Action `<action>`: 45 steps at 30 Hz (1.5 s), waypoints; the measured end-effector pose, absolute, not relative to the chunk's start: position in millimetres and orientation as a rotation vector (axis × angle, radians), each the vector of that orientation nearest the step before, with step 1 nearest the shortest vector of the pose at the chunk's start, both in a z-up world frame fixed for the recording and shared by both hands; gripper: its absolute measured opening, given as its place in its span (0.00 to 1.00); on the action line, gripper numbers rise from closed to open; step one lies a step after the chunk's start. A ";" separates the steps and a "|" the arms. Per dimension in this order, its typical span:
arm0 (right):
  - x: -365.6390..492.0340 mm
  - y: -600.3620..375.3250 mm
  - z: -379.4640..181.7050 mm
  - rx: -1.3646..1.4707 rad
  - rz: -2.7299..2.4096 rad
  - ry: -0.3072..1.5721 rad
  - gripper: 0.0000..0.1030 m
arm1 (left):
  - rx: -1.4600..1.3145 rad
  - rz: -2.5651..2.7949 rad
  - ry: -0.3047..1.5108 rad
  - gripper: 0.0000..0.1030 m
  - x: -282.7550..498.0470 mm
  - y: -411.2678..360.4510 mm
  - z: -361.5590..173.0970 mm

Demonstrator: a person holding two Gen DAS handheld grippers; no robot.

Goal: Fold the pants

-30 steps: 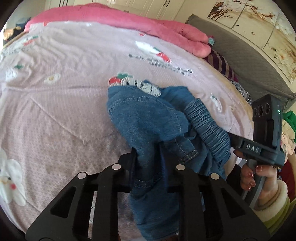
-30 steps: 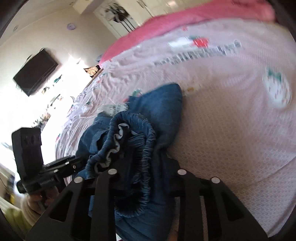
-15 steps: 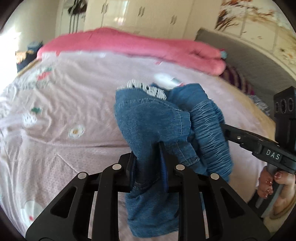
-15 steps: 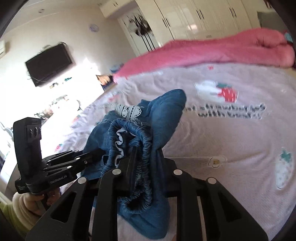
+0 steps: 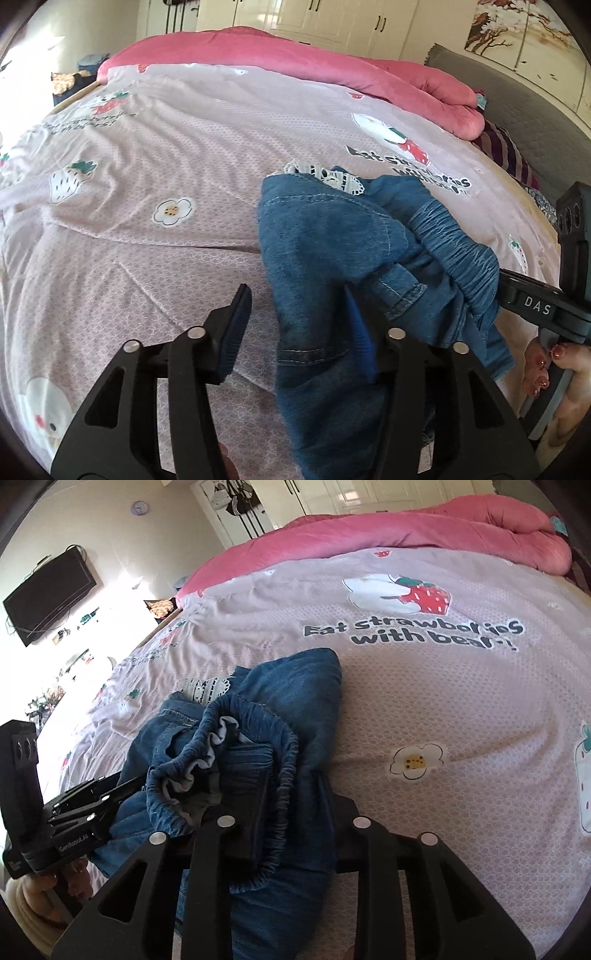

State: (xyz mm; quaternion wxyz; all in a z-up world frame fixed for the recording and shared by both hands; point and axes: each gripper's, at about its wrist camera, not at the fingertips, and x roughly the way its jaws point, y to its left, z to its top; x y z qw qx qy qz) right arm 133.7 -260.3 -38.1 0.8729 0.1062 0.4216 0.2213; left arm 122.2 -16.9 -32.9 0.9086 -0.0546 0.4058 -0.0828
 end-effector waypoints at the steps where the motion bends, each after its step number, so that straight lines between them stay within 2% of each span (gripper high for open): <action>1: 132.2 -262.0 -34.5 0.231 0.461 0.877 0.28 | -0.110 -0.167 0.835 0.48 120.8 -17.1 -30.2; 6: 116.7 -265.4 -14.8 0.226 0.469 0.818 0.44 | -0.103 -0.163 0.813 0.57 109.8 -15.4 -16.2; 10: 102.3 -266.1 0.3 0.227 0.483 0.784 0.47 | -0.103 -0.162 0.788 0.62 99.6 -13.7 -2.8; 21: 61.5 -269.3 46.3 0.146 0.449 0.629 0.63 | -0.085 -0.152 0.704 0.75 66.8 -11.6 28.7; 26: 39.9 -266.6 61.9 0.087 0.434 0.562 0.77 | -0.071 -0.152 0.668 0.84 51.3 -14.4 39.7; 28: 32.4 -266.7 64.9 0.068 0.422 0.543 0.81 | -0.066 -0.140 0.653 0.91 44.6 -16.2 43.7; 32: 19.7 -266.2 68.2 0.039 0.405 0.516 0.88 | -0.066 -0.141 0.641 0.91 33.7 -20.1 46.4; 38: -5.3 -268.4 71.3 0.006 0.378 0.479 0.94 | -0.061 -0.139 0.644 0.91 14.1 -23.1 43.9; 45: -30.7 -268.7 61.4 -0.025 0.355 0.478 0.95 | -0.038 -0.128 0.651 0.91 -8.7 -23.2 38.3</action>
